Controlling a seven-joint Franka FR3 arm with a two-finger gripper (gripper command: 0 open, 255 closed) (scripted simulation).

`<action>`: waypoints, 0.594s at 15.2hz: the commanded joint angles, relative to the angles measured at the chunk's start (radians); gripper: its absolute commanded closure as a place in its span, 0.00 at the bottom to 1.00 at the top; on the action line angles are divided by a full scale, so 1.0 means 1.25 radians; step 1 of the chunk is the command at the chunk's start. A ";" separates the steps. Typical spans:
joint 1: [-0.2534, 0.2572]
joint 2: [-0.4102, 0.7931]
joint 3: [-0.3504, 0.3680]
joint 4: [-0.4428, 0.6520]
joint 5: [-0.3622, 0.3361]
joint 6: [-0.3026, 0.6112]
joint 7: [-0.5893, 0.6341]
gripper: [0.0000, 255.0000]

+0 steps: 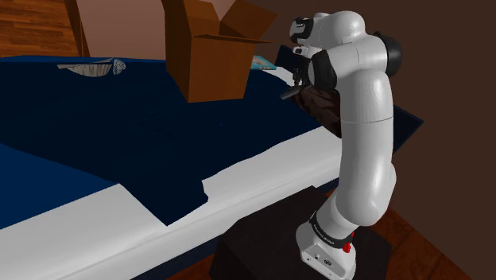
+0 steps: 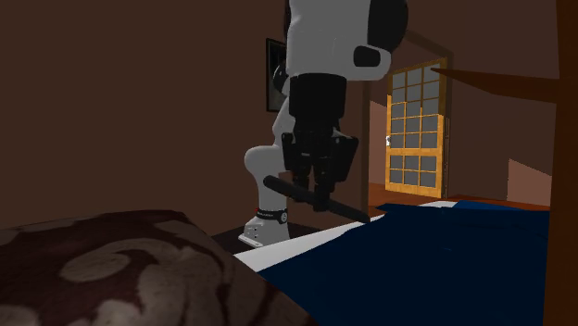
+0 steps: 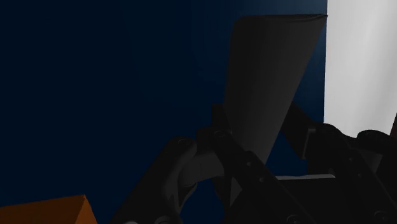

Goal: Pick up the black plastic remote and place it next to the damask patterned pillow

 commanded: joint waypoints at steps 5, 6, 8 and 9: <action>0.008 0.014 0.009 -0.053 0.014 0.060 -0.008 1.00; 0.009 0.017 0.010 -0.061 0.016 0.069 -0.010 1.00; 0.010 0.022 0.014 -0.076 0.021 0.087 -0.013 1.00; 0.010 0.025 0.016 -0.083 0.024 0.096 -0.015 1.00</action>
